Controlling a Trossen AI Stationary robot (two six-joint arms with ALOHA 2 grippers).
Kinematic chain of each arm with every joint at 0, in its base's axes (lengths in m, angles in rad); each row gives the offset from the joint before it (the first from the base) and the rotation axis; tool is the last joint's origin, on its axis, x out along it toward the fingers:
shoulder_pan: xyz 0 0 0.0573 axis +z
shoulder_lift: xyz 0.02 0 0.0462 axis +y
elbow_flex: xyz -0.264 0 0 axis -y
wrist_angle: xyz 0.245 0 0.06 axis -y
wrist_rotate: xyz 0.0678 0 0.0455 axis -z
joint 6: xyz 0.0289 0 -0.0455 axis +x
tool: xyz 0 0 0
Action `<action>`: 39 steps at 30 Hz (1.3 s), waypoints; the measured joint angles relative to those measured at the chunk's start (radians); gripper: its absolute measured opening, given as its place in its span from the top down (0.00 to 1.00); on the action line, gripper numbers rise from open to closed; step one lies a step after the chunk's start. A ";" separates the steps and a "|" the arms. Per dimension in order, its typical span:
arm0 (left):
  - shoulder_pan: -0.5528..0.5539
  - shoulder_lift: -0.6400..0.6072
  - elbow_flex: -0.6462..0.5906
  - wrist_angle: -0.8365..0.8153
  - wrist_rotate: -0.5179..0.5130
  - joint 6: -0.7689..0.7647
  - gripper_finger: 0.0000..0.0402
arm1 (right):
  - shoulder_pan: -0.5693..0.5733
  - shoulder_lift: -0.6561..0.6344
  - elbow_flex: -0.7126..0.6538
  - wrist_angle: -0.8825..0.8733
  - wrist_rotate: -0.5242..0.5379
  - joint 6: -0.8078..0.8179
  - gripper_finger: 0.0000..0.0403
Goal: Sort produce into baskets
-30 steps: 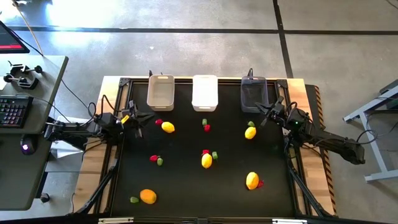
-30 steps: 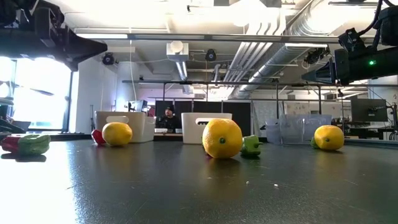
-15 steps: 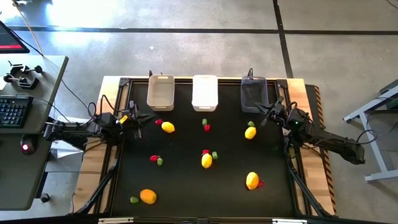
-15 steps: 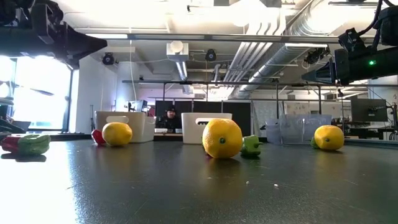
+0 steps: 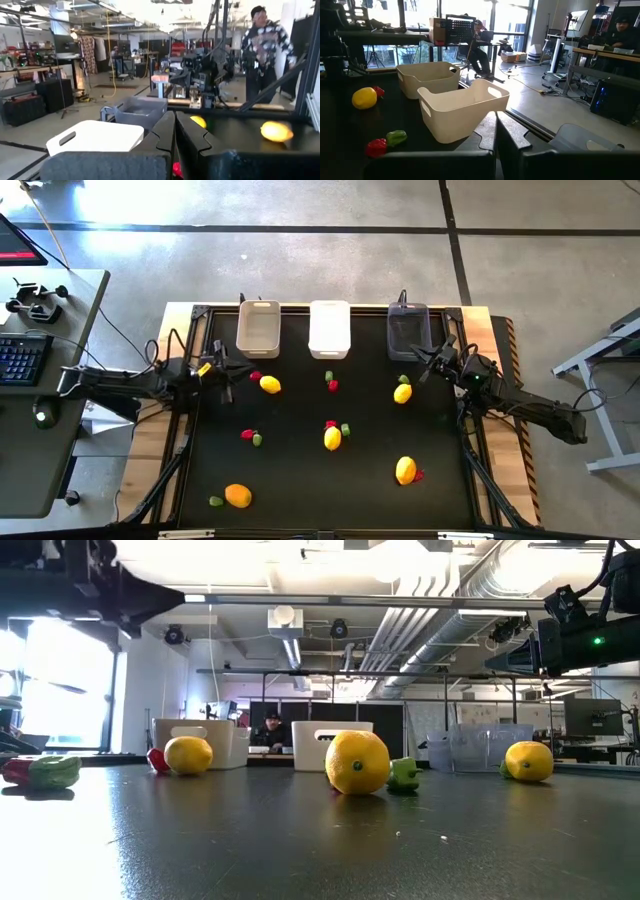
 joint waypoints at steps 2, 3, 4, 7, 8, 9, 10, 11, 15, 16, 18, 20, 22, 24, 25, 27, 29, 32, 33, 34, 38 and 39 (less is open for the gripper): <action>0.000 0.047 0.023 0.000 0.000 0.018 1.00 | 0.000 0.000 0.000 0.000 0.000 0.000 1.00; 0.000 0.076 0.036 0.001 0.000 0.027 1.00 | 0.000 0.000 0.000 0.000 0.000 0.000 1.00; 0.002 0.103 0.047 0.002 0.000 0.038 1.00 | 0.000 0.000 0.000 0.000 0.000 0.000 1.00; 0.024 0.206 0.076 0.057 0.004 0.078 1.00 | 0.000 0.000 0.000 0.000 0.000 0.000 1.00; 0.036 0.244 0.087 0.089 0.009 0.099 1.00 | 0.000 0.000 0.000 0.000 0.000 0.000 1.00; 0.051 0.284 0.100 0.113 0.020 0.115 1.00 | 0.000 0.000 0.000 0.000 0.000 0.000 1.00; 0.067 0.321 0.115 0.127 0.033 0.125 1.00 | 0.000 0.000 0.000 0.000 0.000 0.000 1.00; 0.084 0.359 0.131 0.136 0.047 0.129 1.00 | 0.000 0.000 0.000 0.000 0.000 0.000 1.00; 0.159 0.494 0.178 0.133 0.125 0.126 1.00 | 0.000 0.000 0.000 0.000 0.000 0.000 1.00; 0.176 0.524 0.184 0.133 0.157 0.123 1.00 | 0.000 0.000 0.000 0.000 0.000 0.000 1.00; 0.205 0.582 0.194 0.131 0.229 0.106 1.00 | 0.000 0.000 0.000 0.000 0.000 0.000 1.00; 0.231 0.634 0.204 0.128 0.296 0.095 1.00 | 0.000 0.000 0.000 0.000 0.000 0.000 1.00; 0.251 0.678 0.219 0.129 0.344 0.095 1.00 | 0.000 0.000 0.000 0.000 0.000 0.000 1.00; 0.267 0.713 0.240 0.111 0.381 0.111 1.00 | 0.000 0.000 0.000 0.000 0.000 0.000 1.00; 0.274 0.726 0.255 0.089 0.398 0.126 1.00 | 0.000 0.000 0.000 0.000 0.000 0.000 1.00; 0.286 0.744 0.297 0.011 0.427 0.154 1.00 | 0.000 0.000 0.000 0.000 0.000 0.000 1.00; 0.296 0.757 0.353 -0.095 0.478 0.158 1.00 | 0.000 0.000 0.000 0.000 0.000 0.000 1.00; 0.301 0.784 0.414 -0.189 0.528 0.158 1.00 | 0.000 0.000 0.000 0.000 0.000 0.000 1.00; 0.301 0.794 0.421 -0.186 0.528 0.158 1.00 | 0.000 0.000 0.000 0.000 0.000 0.000 1.00; 0.301 0.803 0.421 -0.171 0.528 0.160 1.00 | 0.000 0.000 0.000 0.000 0.000 0.000 1.00; 0.301 0.857 0.421 -0.074 0.427 0.199 1.00 | 0.000 0.000 0.000 0.000 0.000 0.000 1.00; 0.301 0.865 0.421 -0.060 0.403 0.179 1.00 | 0.000 0.000 0.000 0.000 0.000 0.000 1.00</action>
